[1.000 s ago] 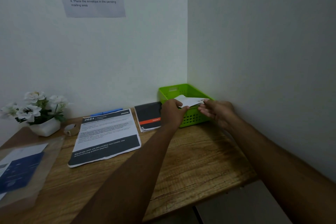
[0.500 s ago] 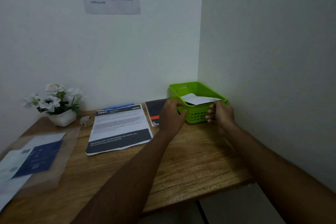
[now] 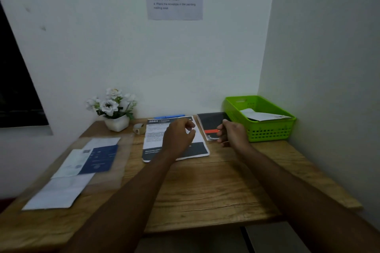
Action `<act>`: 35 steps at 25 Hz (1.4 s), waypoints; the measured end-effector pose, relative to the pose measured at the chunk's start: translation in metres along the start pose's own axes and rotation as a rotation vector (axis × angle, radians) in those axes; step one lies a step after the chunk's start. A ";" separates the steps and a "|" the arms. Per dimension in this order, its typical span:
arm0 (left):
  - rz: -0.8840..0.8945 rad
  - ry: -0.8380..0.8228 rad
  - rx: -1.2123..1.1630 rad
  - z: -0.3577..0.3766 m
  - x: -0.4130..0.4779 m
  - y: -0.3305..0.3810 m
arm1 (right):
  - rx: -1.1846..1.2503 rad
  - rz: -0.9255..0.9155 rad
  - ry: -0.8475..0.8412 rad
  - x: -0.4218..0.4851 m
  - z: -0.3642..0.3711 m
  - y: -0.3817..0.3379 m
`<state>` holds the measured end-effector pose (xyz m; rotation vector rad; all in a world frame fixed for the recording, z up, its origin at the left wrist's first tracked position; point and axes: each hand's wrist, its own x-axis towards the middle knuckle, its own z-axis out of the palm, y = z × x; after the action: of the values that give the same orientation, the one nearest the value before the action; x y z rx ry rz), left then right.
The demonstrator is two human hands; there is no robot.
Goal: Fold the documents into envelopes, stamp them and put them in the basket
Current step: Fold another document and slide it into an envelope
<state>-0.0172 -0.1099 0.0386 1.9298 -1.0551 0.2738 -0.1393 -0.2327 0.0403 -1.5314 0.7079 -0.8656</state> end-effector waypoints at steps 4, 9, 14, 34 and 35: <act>-0.123 -0.120 0.120 -0.036 -0.006 -0.040 | -0.326 -0.304 -0.225 -0.009 0.035 0.011; -0.189 -0.423 0.266 -0.054 -0.024 -0.072 | -0.858 -0.476 -0.475 -0.012 0.049 0.034; -0.064 -0.432 0.380 -0.054 -0.043 -0.073 | -1.006 -0.510 -0.546 -0.020 0.042 0.039; 0.071 -0.451 0.243 -0.096 -0.126 -0.043 | -1.058 -0.665 -0.562 -0.121 -0.016 0.031; 0.061 -0.480 0.241 -0.099 -0.126 -0.043 | -1.061 -0.675 -0.563 -0.125 -0.018 0.030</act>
<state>-0.0417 0.0498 0.0002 2.2450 -1.4467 -0.0383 -0.2205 -0.1427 -0.0054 -2.9176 0.1776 -0.4431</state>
